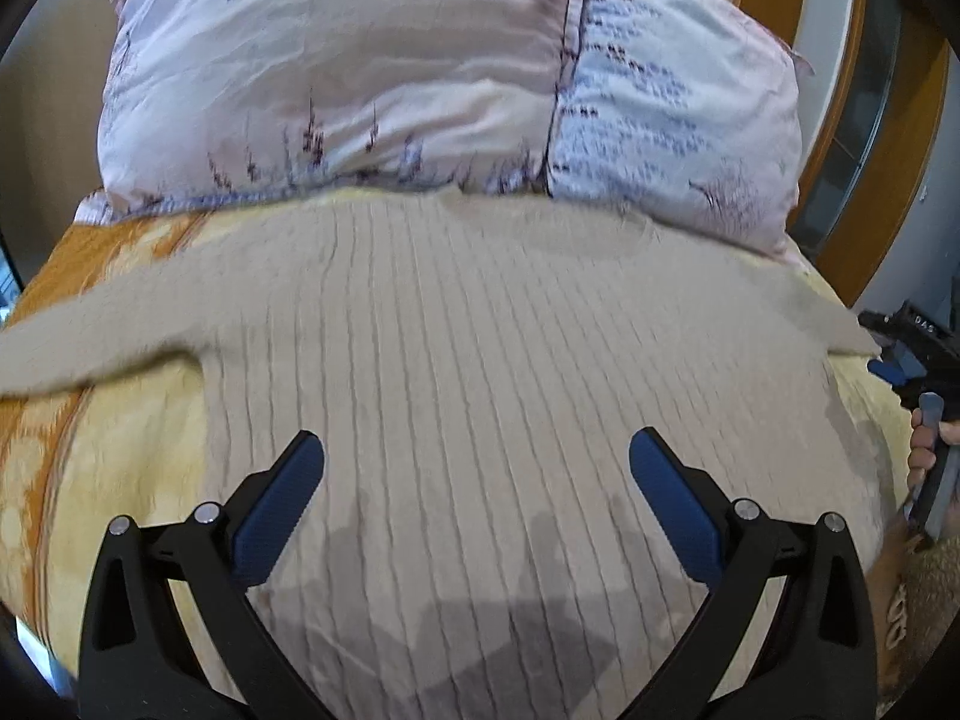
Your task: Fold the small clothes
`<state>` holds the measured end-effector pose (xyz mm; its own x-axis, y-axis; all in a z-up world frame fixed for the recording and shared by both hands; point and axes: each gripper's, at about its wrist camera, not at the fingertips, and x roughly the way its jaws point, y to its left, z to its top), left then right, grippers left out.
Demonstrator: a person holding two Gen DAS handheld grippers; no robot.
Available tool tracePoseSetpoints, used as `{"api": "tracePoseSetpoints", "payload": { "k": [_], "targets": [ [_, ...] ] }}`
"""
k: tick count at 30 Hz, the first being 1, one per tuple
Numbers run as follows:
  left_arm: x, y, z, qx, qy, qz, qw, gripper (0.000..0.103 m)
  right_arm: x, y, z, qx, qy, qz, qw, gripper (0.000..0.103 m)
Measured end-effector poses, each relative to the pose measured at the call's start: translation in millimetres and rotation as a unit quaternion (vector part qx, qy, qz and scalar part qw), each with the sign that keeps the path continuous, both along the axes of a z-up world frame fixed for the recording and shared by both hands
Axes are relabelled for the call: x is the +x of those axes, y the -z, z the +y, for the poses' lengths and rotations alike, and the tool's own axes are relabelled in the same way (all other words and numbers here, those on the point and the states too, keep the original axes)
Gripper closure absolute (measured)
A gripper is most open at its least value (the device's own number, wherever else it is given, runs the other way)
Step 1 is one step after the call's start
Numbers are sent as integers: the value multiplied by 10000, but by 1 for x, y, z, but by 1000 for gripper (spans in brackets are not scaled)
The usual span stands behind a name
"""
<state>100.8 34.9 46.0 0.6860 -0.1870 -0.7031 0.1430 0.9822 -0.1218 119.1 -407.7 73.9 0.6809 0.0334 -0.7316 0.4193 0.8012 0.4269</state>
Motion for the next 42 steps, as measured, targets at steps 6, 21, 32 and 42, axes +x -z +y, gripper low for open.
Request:
{"api": "tracePoseSetpoints", "payload": {
  "k": [6, 21, 32, 42],
  "targets": [
    [30, -8, -3, 195, 88, -65, 9997, 2, 12, 22, -61, 669, 1014, 271, 9922, 47],
    [65, -4, 0, -269, 164, -88, 9995, 2, 17, 42, -117, 1068, 2014, 132, 9736, 77],
    [77, -4, 10, -489, 153, -19, 9987, 2, 32, 9, -98, 126, 1661, -340, 9854, 93],
    [79, -7, 12, -796, 166, -36, 9967, 2, 63, -51, 32, 7, -591, -1246, 9904, 93]
  ]
}}
